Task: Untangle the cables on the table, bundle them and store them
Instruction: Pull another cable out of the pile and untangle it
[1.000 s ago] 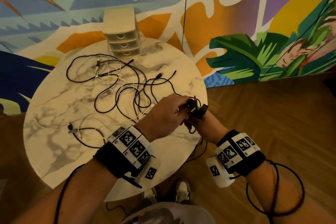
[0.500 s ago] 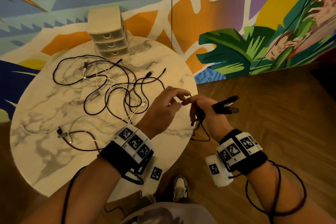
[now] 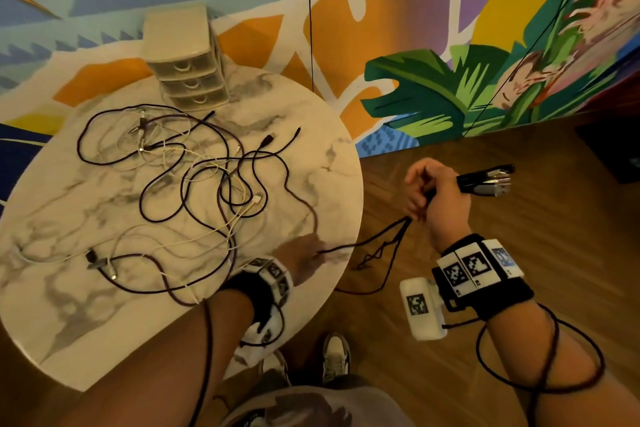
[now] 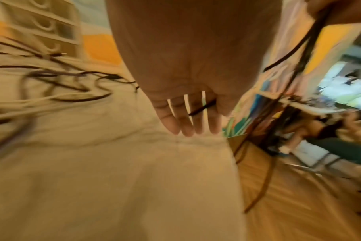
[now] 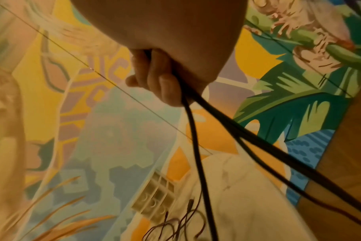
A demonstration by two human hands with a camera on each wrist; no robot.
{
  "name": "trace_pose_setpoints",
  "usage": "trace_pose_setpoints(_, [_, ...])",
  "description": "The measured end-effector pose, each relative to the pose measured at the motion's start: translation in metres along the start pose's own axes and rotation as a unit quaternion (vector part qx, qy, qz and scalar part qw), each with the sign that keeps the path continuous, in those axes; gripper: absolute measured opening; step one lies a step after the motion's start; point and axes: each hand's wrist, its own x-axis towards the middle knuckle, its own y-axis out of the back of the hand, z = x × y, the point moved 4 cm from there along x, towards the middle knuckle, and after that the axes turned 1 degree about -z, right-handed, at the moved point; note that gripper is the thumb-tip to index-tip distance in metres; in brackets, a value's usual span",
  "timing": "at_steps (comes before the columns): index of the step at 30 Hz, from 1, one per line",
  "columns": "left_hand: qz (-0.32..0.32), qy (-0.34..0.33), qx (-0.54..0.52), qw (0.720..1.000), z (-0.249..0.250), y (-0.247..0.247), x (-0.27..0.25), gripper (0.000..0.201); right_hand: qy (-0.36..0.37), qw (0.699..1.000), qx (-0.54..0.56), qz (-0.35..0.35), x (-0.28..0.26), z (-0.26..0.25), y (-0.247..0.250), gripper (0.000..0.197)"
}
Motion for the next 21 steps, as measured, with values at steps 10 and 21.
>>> trace_pose_setpoints(10, [0.269,0.104,0.171,0.942,0.063,0.118,-0.029,0.040,-0.032,0.954,-0.264,-0.142,-0.010,0.020,-0.034,0.058])
trace_pose_setpoints(21, [0.261,0.021,0.016,0.965,0.056,0.086,-0.022,0.020,-0.022,0.978,-0.171,-0.119,0.014,0.016,-0.051,0.043])
